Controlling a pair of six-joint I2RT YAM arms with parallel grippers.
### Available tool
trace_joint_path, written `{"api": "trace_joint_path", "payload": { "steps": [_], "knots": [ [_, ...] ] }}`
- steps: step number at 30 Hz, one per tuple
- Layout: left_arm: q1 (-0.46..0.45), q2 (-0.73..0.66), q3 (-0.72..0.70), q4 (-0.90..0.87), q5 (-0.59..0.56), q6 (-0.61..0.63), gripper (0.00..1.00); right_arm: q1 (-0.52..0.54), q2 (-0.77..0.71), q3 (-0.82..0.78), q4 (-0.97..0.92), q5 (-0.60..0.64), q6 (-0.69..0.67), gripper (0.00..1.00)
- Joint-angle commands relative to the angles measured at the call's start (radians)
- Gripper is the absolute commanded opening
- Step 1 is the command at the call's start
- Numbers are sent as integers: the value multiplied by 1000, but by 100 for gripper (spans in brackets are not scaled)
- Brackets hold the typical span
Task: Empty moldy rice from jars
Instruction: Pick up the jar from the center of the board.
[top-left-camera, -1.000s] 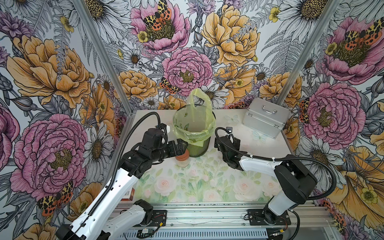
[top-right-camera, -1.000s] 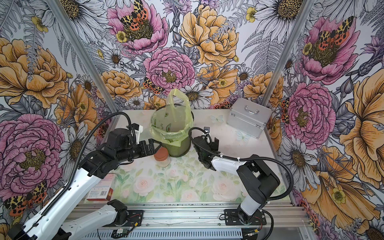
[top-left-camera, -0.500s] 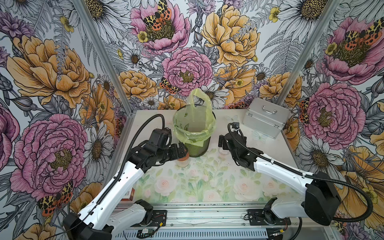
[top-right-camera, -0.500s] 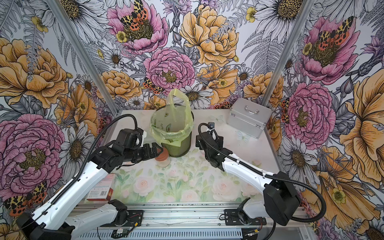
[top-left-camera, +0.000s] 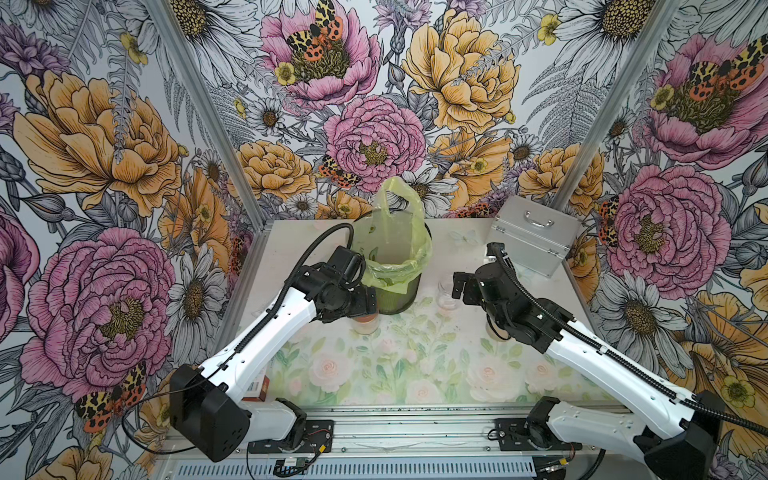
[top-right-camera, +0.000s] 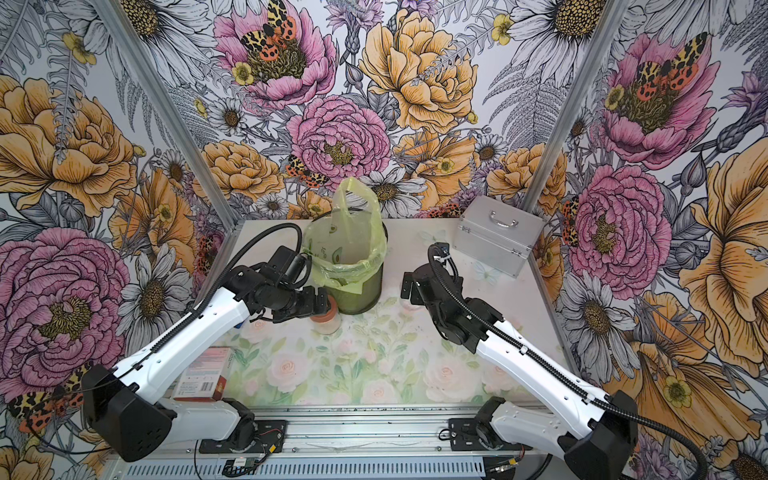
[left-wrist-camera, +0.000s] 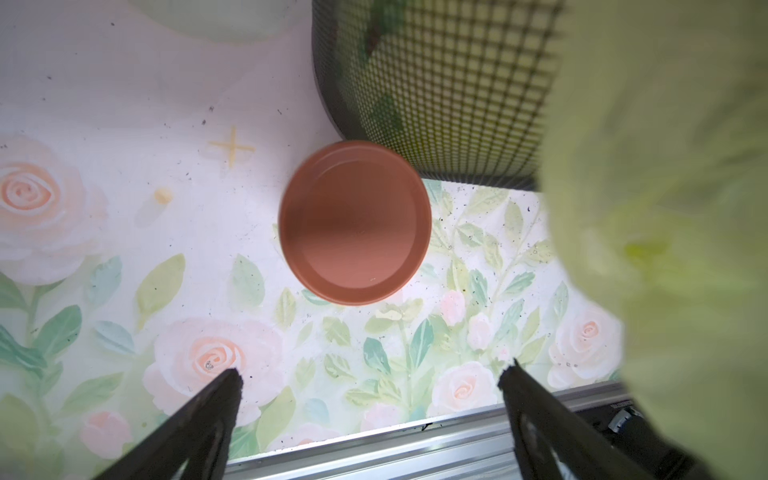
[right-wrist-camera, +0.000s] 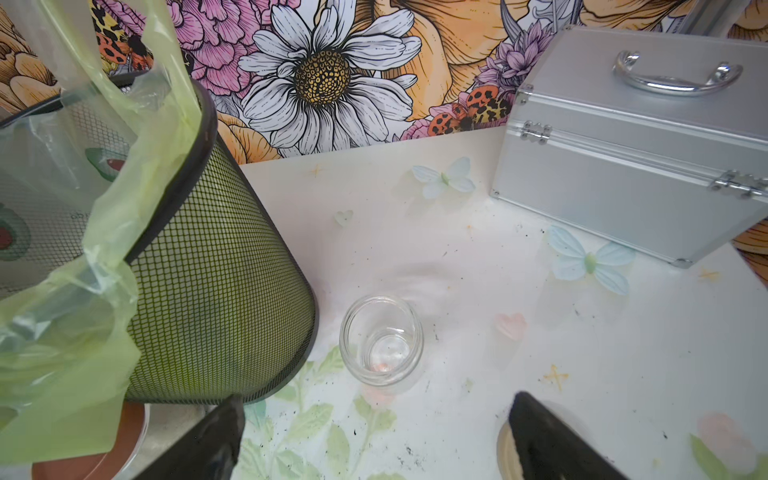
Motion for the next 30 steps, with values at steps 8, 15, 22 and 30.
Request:
{"api": "trace_joint_path", "payload": {
  "steps": [8,15,22,30],
  "knots": [
    [-26,132,86,35,-118,85,99,7,-56,4,-66,-42,12,100],
    [-15,151,54,139,-79,100,99,7,-62,7,-88,-50,7,100],
    [-33,101,-65,247,-46,68,99,7,-58,4,-87,-57,18,100],
    [-26,61,-186,306,-55,30,99,7,-61,5,-89,-74,18,100]
  ]
}}
